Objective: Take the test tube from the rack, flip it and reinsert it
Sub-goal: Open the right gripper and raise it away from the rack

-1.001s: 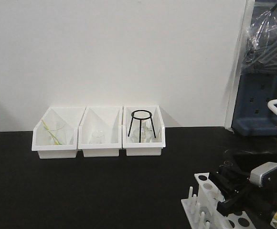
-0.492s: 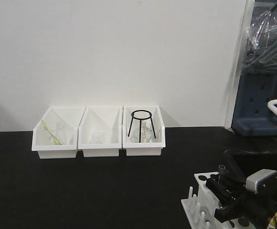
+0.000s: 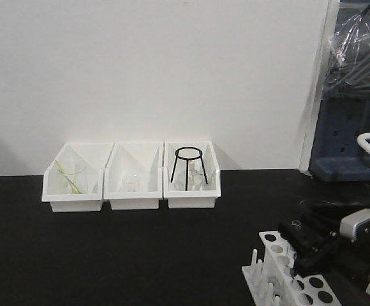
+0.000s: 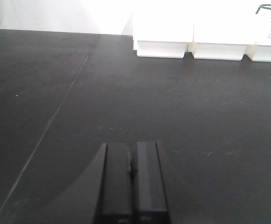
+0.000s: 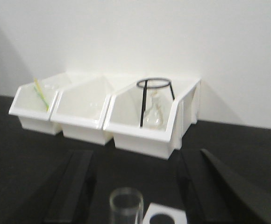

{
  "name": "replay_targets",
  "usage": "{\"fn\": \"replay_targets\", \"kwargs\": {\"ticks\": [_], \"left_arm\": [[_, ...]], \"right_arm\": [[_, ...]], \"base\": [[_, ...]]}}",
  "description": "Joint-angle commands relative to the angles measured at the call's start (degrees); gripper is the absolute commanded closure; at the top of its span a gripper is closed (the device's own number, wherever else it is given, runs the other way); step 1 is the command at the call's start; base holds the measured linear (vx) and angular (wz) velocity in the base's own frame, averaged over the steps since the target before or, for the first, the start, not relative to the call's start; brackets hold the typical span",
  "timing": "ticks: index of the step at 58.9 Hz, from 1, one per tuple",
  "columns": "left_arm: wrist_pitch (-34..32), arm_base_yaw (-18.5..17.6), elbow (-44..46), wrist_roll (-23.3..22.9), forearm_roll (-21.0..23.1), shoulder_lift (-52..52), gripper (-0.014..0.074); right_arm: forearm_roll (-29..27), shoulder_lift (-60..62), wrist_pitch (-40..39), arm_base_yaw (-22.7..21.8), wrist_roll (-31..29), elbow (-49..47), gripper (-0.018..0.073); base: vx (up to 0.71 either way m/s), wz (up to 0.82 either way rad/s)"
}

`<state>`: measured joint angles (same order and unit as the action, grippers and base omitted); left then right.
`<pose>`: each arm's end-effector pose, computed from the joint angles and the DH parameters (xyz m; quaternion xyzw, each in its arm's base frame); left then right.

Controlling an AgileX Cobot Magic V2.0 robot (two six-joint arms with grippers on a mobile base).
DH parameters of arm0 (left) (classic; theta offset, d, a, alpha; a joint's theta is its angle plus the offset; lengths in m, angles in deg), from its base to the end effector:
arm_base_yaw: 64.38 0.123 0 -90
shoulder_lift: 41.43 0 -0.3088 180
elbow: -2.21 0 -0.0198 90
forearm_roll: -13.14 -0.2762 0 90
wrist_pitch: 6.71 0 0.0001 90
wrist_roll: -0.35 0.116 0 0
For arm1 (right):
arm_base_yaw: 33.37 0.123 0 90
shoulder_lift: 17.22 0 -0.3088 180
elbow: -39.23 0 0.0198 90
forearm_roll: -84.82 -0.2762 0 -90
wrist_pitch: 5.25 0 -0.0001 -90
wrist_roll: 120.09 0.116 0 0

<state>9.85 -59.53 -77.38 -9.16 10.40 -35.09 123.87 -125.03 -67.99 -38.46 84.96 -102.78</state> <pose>0.0800 0.0084 0.1713 -0.0839 0.7752 -0.0058 0.6261 0.3665 0.0325 0.2007 -0.1503 0.6876 0.2034 0.6806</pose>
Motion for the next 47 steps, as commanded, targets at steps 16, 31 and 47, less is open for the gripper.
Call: {"fn": "replay_targets", "kwargs": {"ticks": [16, 31, 47], "left_arm": [[-4.9, -0.3, -0.1, 0.0, 0.2, -0.7, 0.0603], [-4.9, -0.3, -0.1, 0.0, 0.2, -0.7, 0.0603], [-4.9, -0.3, -0.1, 0.0, 0.2, -0.7, 0.0603]], "right_arm": [[23.0, 34.1, 29.7, -0.4, 28.7, -0.4, 0.0554], [46.5, 53.9, 33.1, -0.4, 48.5, 10.4, 0.0574], [47.8, 64.9, 33.0, -0.4, 49.3, 15.0, 0.0571]], "base": [[0.00, 0.00], [0.00, 0.00], [0.00, 0.00]]}}
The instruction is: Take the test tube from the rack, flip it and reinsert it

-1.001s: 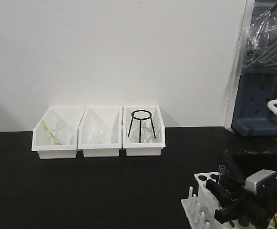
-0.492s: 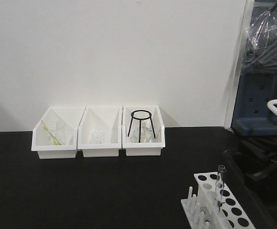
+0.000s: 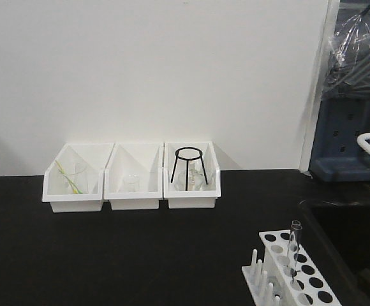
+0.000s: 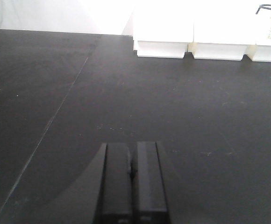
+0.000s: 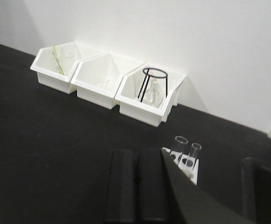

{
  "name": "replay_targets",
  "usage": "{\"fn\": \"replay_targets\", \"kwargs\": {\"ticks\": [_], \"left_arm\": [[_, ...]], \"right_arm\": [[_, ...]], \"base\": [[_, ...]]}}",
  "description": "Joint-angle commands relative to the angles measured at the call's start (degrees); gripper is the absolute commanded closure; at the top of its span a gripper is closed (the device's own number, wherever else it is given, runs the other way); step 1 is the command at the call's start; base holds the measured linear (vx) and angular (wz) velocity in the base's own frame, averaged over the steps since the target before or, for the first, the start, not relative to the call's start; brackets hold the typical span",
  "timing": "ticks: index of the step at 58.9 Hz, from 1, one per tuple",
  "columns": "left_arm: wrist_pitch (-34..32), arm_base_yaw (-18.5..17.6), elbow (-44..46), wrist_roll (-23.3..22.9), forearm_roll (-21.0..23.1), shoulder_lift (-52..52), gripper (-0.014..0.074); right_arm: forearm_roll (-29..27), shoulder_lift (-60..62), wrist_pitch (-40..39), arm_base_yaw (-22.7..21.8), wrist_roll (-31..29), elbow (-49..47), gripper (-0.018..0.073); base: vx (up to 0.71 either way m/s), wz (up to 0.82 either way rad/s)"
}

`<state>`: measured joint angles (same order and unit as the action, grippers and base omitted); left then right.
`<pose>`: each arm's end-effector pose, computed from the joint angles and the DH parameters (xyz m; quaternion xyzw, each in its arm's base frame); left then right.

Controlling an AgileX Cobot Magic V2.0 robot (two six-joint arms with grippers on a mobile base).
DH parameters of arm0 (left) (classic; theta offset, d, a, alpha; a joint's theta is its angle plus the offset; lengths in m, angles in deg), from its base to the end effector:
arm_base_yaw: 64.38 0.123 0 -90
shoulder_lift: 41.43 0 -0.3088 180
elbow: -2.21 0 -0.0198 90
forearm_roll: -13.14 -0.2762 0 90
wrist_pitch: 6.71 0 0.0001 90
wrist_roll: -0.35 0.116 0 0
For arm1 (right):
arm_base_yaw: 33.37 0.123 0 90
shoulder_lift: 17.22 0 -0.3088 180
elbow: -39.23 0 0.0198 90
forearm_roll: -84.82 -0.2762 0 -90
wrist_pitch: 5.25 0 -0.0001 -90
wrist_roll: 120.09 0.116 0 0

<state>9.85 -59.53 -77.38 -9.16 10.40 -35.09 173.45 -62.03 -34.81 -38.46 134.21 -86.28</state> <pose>0.0800 0.0084 0.1713 -0.0839 0.7752 -0.0058 0.6261 0.1610 0.0430 0.3006 -0.2236 0.7173 0.0852 0.6544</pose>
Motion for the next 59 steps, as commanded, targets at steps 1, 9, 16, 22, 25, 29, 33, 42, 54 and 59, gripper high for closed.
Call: {"fn": "replay_targets", "kwargs": {"ticks": [1, 9, 16, 22, 25, 29, 33, 42, 54, 59], "left_arm": [[-4.9, -0.3, -0.1, 0.0, 0.2, -0.7, 0.0603], [-4.9, -0.3, -0.1, 0.0, 0.2, -0.7, 0.0603], [-4.9, -0.3, -0.1, 0.0, 0.2, -0.7, 0.0603], [-4.9, -0.3, -0.1, 0.0, 0.2, -0.7, 0.0603], [-4.9, -0.3, -0.1, 0.0, 0.2, -0.7, 0.0603], [-4.9, -0.3, -0.1, 0.0, 0.2, -0.7, 0.0603], [-4.9, -0.3, -0.1, 0.0, 0.2, -0.7, 0.0603], [-4.9, -0.3, -0.1, 0.0, 0.2, -0.7, 0.0603], [-4.9, -0.3, -0.1, 0.0, 0.2, -0.7, 0.0603], [-4.9, -0.3, -0.1, 0.0, 0.2, -0.7, 0.0603]], "right_arm": [[-1.7, 2.4, -0.2, -0.4, 0.1, -1.5, 0.0571], [-1.6, 4.1, -0.2, -0.4, 0.1, -1.5, 0.0571], [-1.5, 4.1, -0.2, -0.4, 0.1, -1.5, 0.0571], [-0.8, 4.1, 0.0, -0.4, -0.2, -1.5, 0.0571], [-0.5, 4.2, 0.8, -0.4, -0.3, -1.5, 0.0571], [-1.1, 5.2, 1.5, -0.4, 0.6, -1.5, 0.0571], [-3.7, 6.4, 1.9, -0.3, 0.8, -0.8, 0.0571], [-20.0, 12.0, 3.6, -0.3, -10.0, 7.4, 0.0571], [-35.2, 19.9, 7.5, -0.3, -12.8, 16.9, 0.0571], [-39.0, 22.4, 9.0, -0.3, -16.1, 19.2, 0.0571]], "base": [[0.00, 0.00], [0.00, 0.00], [0.00, 0.00], [0.00, 0.00], [0.00, 0.00], [0.00, 0.00], [0.00, 0.00], [0.00, 0.00], [0.00, 0.00], [0.00, 0.00]]}}
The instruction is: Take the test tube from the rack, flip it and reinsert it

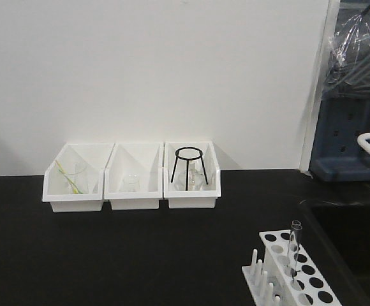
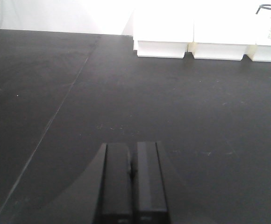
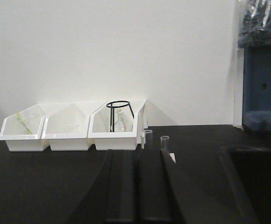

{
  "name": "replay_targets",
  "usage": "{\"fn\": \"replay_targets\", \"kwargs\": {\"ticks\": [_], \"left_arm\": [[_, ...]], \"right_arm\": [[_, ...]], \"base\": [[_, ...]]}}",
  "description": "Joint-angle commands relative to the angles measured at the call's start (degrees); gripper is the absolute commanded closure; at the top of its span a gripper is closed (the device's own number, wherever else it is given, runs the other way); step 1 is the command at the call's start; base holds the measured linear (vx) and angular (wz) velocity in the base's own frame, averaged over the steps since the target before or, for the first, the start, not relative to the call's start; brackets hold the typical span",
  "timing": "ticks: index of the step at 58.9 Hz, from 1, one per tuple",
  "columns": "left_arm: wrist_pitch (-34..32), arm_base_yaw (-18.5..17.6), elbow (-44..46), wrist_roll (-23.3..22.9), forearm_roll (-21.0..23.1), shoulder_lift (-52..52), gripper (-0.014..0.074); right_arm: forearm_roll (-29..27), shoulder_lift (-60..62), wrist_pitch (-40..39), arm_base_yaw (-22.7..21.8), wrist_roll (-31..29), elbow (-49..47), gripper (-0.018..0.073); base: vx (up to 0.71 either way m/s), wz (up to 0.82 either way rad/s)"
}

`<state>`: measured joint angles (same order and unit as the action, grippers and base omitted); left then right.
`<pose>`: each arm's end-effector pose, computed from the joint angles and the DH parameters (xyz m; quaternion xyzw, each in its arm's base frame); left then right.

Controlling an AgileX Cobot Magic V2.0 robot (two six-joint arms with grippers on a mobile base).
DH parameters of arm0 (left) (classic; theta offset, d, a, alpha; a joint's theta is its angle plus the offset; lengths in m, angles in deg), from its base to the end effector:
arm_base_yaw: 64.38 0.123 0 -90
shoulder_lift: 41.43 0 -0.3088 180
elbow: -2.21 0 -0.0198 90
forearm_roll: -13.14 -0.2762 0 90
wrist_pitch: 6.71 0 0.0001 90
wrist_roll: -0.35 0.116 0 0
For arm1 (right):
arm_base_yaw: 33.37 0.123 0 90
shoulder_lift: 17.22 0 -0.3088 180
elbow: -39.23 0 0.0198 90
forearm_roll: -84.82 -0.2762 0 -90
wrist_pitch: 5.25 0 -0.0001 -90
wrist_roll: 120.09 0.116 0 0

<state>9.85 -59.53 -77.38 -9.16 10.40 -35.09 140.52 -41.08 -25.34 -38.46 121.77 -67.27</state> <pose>0.0800 0.0084 0.1713 -0.0839 0.7752 -0.0058 0.6261 0.1075 0.0234 0.2404 -0.0286 0.6807 0.1150 0.7229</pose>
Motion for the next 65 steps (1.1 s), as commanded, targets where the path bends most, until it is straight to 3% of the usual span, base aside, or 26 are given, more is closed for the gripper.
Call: {"fn": "replay_targets", "kwargs": {"ticks": [1, 9, 17, 24, 31, 41, 51, 65], "left_arm": [[-4.9, -0.3, -0.1, 0.0, 0.2, -0.7, 0.0603], [-4.9, -0.3, -0.1, 0.0, 0.2, -0.7, 0.0603], [-4.9, -0.3, -0.1, 0.0, 0.2, -0.7, 0.0603], [-4.9, -0.3, -0.1, 0.0, 0.2, -0.7, 0.0603], [-4.9, -0.3, -0.1, 0.0, 0.2, -0.7, 0.0603], [-4.9, -0.3, -0.1, 0.0, 0.2, -0.7, 0.0603], [-4.9, -0.3, -0.1, 0.0, 0.2, -0.7, 0.0603], [-4.9, -0.3, -0.1, 0.0, 0.2, -0.7, 0.0603]], "right_arm": [[-7.5, 1.5, -0.2, -0.3, -5.0, 0.5, 0.0571], [-27.9, 2.5, 2.8, 1.2, -28.4, 2.8, 0.0571], [-38.2, 5.7, 8.3, 6.6, -45.8, 2.8, 0.0571], [-41.6, 9.8, 17.0, 11.5, -49.0, 2.8, 0.0571], [-42.4, 13.9, 23.8, 11.8, -49.0, 3.2, 0.0571], [-45.4, 17.8, 25.2, 10.7, -48.2, 6.2, 0.0571], [-46.1, 17.9, 25.4, 9.0, -51.3, 6.2, 0.0571], [-53.5, 17.9, 25.5, 6.4, -64.1, 6.2, 0.0571]], "base": [[0.00, 0.00], [0.00, 0.00], [0.00, 0.00], [0.00, 0.00], [0.00, 0.00], [0.00, 0.00], [0.00, 0.00], [0.00, 0.00]]}}
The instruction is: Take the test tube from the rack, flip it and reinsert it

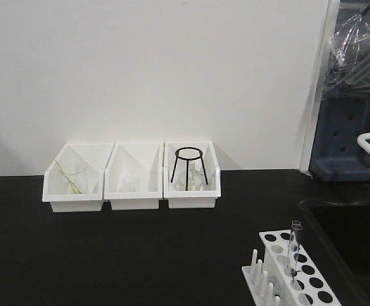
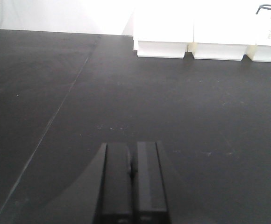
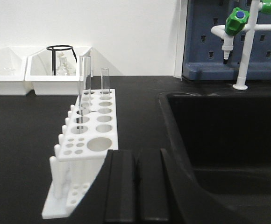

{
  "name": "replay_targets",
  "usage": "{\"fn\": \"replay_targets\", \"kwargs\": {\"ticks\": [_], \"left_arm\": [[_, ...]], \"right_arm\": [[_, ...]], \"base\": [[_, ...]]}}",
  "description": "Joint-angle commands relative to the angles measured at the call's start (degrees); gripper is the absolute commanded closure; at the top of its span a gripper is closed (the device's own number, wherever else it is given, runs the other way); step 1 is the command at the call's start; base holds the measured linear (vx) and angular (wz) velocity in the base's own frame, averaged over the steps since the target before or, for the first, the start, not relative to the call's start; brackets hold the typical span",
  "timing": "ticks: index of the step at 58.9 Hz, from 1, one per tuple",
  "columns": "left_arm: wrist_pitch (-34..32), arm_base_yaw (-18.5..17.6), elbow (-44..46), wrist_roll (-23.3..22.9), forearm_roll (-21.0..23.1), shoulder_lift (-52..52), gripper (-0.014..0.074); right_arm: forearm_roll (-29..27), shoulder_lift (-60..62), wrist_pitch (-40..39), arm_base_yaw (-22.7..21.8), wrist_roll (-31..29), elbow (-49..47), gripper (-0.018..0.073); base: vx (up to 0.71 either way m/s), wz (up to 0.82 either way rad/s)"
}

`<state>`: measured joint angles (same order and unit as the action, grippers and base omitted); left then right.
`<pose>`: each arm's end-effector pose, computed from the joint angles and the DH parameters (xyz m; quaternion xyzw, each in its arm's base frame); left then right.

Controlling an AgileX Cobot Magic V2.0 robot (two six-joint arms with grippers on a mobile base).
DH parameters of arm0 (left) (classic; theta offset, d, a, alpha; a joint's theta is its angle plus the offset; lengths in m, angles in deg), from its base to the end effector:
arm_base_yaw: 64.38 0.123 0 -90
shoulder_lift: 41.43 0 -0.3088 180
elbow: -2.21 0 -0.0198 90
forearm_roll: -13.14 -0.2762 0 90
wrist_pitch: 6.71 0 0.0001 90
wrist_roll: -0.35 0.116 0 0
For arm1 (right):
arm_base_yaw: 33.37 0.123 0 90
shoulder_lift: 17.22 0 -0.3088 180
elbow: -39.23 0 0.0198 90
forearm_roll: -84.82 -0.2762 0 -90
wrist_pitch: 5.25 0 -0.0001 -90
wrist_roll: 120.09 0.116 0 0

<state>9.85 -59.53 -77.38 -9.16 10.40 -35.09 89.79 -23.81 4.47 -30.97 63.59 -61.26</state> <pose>0.0800 0.0084 0.1713 -0.0839 0.7752 -0.0058 0.6261 0.0828 0.0018 0.1852 -0.0185 0.7416 0.0015 0.6705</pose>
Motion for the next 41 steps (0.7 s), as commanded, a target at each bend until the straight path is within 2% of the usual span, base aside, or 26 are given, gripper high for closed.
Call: {"fn": "replay_targets", "kwargs": {"ticks": [1, 6, 41], "left_arm": [[-4.9, -0.3, -0.1, 0.0, 0.2, -0.7, 0.0603], [-4.9, -0.3, -0.1, 0.0, 0.2, -0.7, 0.0603], [-4.9, -0.3, -0.1, 0.0, 0.2, -0.7, 0.0603]], "right_arm": [[-3.4, 0.6, -4.4, -1.2, -6.4, 0.1, 0.0571], [-5.8, 0.6, -4.4, -1.2, -9.8, 0.1, 0.0571], [-6.0, 0.7, -4.2, -1.2, -9.9, 0.1, 0.0571]], "base": [[0.00, 0.00], [0.00, 0.00], [0.00, 0.00]]}}
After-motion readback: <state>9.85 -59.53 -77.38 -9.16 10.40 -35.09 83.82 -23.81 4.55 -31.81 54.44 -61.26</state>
